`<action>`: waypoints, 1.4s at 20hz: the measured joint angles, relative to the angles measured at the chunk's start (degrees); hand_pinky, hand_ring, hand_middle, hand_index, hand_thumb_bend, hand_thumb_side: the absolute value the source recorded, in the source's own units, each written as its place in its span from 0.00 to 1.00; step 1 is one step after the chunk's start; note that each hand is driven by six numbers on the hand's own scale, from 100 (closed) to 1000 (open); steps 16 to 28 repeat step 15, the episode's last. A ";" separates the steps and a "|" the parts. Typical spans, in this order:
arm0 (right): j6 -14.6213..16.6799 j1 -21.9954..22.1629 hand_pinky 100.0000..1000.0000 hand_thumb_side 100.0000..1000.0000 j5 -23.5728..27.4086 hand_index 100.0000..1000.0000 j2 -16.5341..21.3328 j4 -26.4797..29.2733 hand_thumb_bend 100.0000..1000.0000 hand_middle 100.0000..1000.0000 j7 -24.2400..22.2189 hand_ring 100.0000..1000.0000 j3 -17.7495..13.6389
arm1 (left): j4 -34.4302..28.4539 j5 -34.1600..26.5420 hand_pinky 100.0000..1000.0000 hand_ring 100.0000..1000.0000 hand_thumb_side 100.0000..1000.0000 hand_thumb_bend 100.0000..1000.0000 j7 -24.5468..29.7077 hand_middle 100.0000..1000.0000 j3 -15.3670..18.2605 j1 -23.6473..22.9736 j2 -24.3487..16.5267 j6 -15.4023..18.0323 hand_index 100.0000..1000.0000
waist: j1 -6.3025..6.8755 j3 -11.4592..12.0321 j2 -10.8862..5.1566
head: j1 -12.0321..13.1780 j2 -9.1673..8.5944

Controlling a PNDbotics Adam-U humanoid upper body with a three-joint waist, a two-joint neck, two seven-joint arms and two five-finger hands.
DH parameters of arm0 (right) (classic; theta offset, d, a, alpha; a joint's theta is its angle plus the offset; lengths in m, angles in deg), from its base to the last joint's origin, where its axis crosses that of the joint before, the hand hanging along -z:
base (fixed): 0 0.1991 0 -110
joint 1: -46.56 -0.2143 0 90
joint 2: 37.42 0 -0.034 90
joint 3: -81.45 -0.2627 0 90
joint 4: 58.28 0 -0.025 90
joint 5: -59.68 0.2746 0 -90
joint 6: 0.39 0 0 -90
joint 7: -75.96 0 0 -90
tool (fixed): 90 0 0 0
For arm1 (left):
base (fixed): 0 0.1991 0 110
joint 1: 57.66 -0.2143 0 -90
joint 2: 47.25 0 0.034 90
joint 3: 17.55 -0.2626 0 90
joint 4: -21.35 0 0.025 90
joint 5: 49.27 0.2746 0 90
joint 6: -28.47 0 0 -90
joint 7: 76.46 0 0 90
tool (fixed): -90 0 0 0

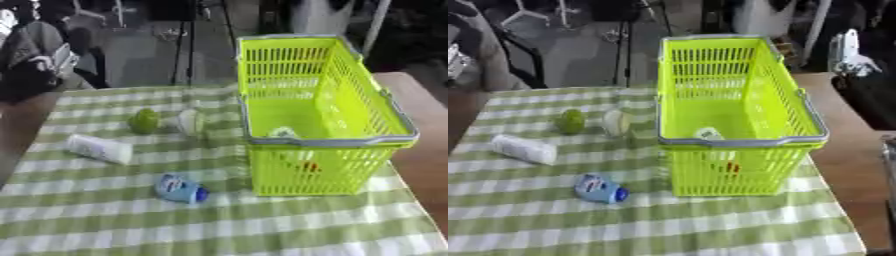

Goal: Pick up objects on the table and place them in the box.

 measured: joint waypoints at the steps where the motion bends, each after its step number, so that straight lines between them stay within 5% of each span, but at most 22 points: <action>1: -0.09 0.01 0.54 0.50 0.00 0.78 0.00 0.00 0.00 0.60 -0.03 0.52 -0.02 | -0.98 -0.96 0.60 0.66 0.69 0.32 -1.13 0.71 1.29 -1.99 1.33 -0.50 0.82 | -0.12 0.34 0.00 | 0.46 0.37; 5: -0.33 0.24 0.54 0.50 0.00 0.78 0.00 0.00 0.00 0.60 -0.11 0.52 -0.03 | -2.84 -2.41 0.59 0.65 0.70 0.31 -4.23 0.70 4.52 -5.64 6.27 -0.83 0.82 | 0.00 1.20 0.02 | 2.79 1.69; 12: -0.59 0.44 0.54 0.50 0.00 0.78 0.00 0.00 0.00 0.60 -0.34 0.52 0.10 | -3.03 -2.45 0.58 0.65 0.71 0.30 -5.13 0.70 5.33 -6.57 10.15 -0.51 0.82 | -0.31 1.49 0.08 | 3.82 2.62; 28: -0.70 0.44 0.54 0.50 0.00 0.78 -0.01 0.00 0.00 0.60 -0.53 0.52 0.12 | -3.04 -2.46 0.58 0.65 0.71 0.30 -4.82 0.70 5.26 -6.53 10.89 -0.53 0.82 | -0.33 1.34 0.10 | 3.81 2.62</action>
